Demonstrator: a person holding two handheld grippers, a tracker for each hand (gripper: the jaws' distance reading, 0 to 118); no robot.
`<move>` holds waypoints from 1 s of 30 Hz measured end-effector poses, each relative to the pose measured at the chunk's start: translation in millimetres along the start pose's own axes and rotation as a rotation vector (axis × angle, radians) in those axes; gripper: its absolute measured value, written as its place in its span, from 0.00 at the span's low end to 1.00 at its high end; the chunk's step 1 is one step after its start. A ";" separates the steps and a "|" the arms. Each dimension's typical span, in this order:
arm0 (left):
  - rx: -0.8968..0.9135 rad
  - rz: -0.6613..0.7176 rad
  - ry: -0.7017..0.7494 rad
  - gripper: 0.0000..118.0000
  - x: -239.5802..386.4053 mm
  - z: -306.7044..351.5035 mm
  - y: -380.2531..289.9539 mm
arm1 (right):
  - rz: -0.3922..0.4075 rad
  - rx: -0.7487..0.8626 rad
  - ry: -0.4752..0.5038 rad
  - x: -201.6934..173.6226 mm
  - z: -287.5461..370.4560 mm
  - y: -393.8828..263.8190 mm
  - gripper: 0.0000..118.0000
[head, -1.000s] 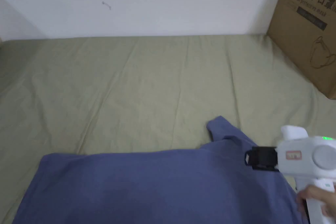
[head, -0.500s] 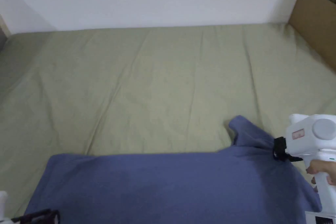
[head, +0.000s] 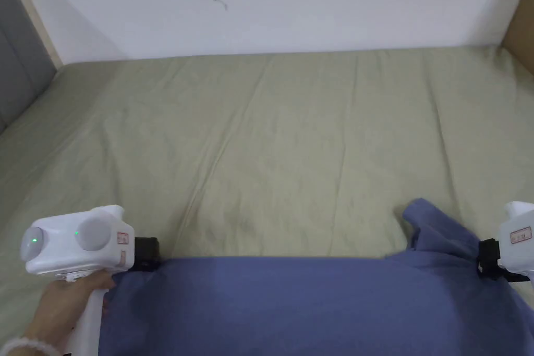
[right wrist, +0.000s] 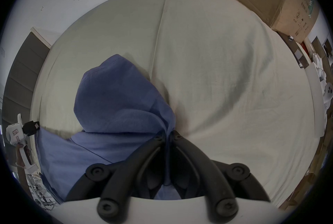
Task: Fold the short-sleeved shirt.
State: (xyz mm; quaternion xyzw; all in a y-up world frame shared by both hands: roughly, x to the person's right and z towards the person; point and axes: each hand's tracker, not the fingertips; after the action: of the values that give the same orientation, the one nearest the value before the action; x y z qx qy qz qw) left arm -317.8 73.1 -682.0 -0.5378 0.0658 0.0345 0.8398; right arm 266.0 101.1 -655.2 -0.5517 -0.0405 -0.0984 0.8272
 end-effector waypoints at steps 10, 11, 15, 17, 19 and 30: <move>-0.001 -0.040 -0.048 0.04 8.8 50.4 -3.1 | -0.032 0.021 0.043 6.9 36.6 1.5 0.03; 0.007 -0.052 -0.048 0.04 8.9 60.3 -6.6 | -0.035 0.026 0.055 9.3 46.6 0.0 0.03; 0.045 -0.083 -0.081 0.04 -10.1 100.9 -21.1 | -0.047 0.062 0.095 18.4 92.8 -13.9 0.03; 0.079 -0.058 -0.102 0.04 -20.1 133.8 -41.4 | -0.048 0.084 0.124 24.2 120.3 -30.5 0.03; 0.116 -0.049 -0.133 0.04 -29.9 163.4 -69.8 | -0.034 0.100 0.138 31.8 148.1 -55.8 0.03; 0.066 -0.021 -0.162 0.04 -77.6 228.3 -252.7 | -0.043 -0.076 0.137 70.7 181.7 -261.4 0.03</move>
State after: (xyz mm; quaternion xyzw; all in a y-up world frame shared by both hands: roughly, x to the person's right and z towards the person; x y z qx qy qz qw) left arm -345.3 175.4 -349.1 -0.5060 -0.0071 0.0667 0.8599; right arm 288.4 162.9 -335.8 -0.5737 0.0079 -0.1550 0.8042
